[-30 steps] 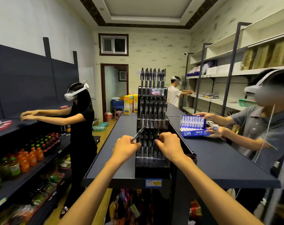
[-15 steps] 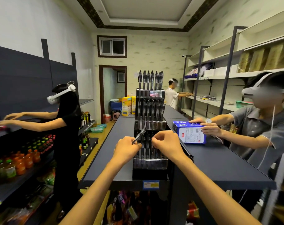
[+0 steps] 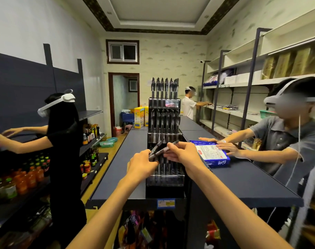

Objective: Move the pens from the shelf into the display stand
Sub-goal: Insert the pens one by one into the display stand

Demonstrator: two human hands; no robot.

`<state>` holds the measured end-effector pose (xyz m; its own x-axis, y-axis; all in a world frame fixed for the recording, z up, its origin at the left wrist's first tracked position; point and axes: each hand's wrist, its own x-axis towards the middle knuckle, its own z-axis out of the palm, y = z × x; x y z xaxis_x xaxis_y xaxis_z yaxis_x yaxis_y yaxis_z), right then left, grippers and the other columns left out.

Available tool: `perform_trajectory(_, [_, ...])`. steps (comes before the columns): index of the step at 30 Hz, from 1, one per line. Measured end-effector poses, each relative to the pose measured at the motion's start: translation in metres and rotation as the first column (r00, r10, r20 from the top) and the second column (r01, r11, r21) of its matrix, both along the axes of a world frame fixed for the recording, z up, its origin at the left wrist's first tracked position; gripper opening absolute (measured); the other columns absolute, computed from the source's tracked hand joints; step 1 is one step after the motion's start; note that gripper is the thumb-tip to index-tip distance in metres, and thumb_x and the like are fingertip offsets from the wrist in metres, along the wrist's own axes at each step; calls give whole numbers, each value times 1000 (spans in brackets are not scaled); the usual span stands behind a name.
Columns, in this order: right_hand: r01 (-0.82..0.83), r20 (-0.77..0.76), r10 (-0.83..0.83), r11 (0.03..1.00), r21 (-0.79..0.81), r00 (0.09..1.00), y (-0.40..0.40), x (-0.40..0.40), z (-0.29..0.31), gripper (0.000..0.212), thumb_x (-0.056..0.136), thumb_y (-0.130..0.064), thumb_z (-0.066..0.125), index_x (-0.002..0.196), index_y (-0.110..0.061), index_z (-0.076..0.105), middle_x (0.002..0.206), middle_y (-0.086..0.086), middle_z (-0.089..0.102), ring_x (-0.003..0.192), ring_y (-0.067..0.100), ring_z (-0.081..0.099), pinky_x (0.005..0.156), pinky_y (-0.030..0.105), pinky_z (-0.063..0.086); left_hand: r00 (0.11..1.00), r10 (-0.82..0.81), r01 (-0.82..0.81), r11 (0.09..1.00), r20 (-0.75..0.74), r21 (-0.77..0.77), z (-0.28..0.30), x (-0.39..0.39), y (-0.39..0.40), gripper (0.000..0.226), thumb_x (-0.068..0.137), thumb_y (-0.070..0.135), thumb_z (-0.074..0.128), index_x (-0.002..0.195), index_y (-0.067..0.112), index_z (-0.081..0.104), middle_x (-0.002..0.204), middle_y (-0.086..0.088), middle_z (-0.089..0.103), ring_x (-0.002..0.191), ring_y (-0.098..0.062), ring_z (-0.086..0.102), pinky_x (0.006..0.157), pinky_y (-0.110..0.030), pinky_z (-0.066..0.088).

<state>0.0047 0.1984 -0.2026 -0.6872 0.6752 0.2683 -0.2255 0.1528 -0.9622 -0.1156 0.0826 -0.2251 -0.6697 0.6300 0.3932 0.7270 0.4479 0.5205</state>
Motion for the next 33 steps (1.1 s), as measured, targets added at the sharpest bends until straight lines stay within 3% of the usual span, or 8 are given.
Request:
perform_trajectory(3, [105, -102, -114, 990, -89, 988, 12, 2, 3, 16, 97, -12, 67, 88, 1, 70, 79, 15, 75, 75, 26, 76, 65, 28, 61, 1000, 26, -25, 1000, -9, 16, -2, -5, -7, 22, 84, 32, 65, 73, 27, 46, 68, 5, 54, 61, -11, 47, 50, -27, 28])
perform_trajectory(6, [229, -123, -233, 972, -46, 965, 26, 4, 4, 20, 95, -14, 70, 80, -1, 71, 74, 15, 74, 70, 24, 76, 64, 30, 61, 999, 41, -40, 998, -18, 44, -4, -8, -13, 31, 86, 34, 63, 68, 25, 40, 64, 6, 51, 60, -13, 45, 51, -28, 27])
perform_trajectory(10, [357, -65, -352, 899, 256, 934, 35, 6, -1, 20, 96, -21, 69, 82, -8, 73, 74, 9, 75, 71, 21, 76, 75, 43, 64, 999, 42, -41, 996, -16, 84, -3, -11, -18, 30, 83, 27, 62, 65, 21, 38, 60, 4, 48, 59, -18, 44, 51, -30, 27])
perform_trajectory(13, [408, -36, -455, 757, 510, 890, 35, 4, -6, 21, 95, -27, 70, 84, -9, 76, 74, 3, 74, 72, 20, 73, 78, 48, 60, 999, 38, -35, 994, -27, 101, -3, -12, -19, 32, 82, 24, 62, 62, 20, 38, 58, 3, 48, 58, -19, 45, 51, -30, 26])
perform_trajectory(17, [403, -44, -494, 651, 643, 868, 33, 2, -13, 21, 93, -30, 73, 95, -9, 78, 85, 5, 76, 81, 20, 71, 79, 32, 53, 999, 39, -35, 993, -34, 109, -5, -12, -18, 35, 82, 25, 62, 60, 19, 36, 55, 4, 46, 56, -21, 44, 49, -30, 24])
perform_trajectory(22, [374, -3, -551, 564, 736, 835, 28, -3, -17, 24, 92, -32, 74, 97, -10, 79, 89, 6, 77, 75, 16, 61, 69, 19, 29, 998, 48, -43, 994, -48, 101, -5, -13, -17, 35, 81, 26, 61, 58, 20, 35, 54, 4, 46, 54, -15, 43, 49, -28, 24])
perform_trajectory(26, [225, 195, -601, 551, 803, 775, 26, -1, -23, 29, 90, -47, 72, 87, -19, 79, 85, 1, 75, 83, 19, 67, 69, 27, 40, 998, 38, -34, 995, -42, 96, -8, -13, -16, 34, 81, 26, 60, 59, 20, 35, 56, 4, 47, 56, -17, 44, 49, -29, 24])
perform_trajectory(33, [132, 307, -621, 558, 819, 721, 25, 5, -24, 33, 87, -49, 74, 86, -16, 78, 86, 3, 74, 87, 22, 69, 73, 31, 51, 1000, 19, -17, 994, -21, 105, -9, -12, -11, 27, 82, 29, 59, 60, 23, 43, 58, 5, 53, 58, -13, 49, 50, -28, 26])
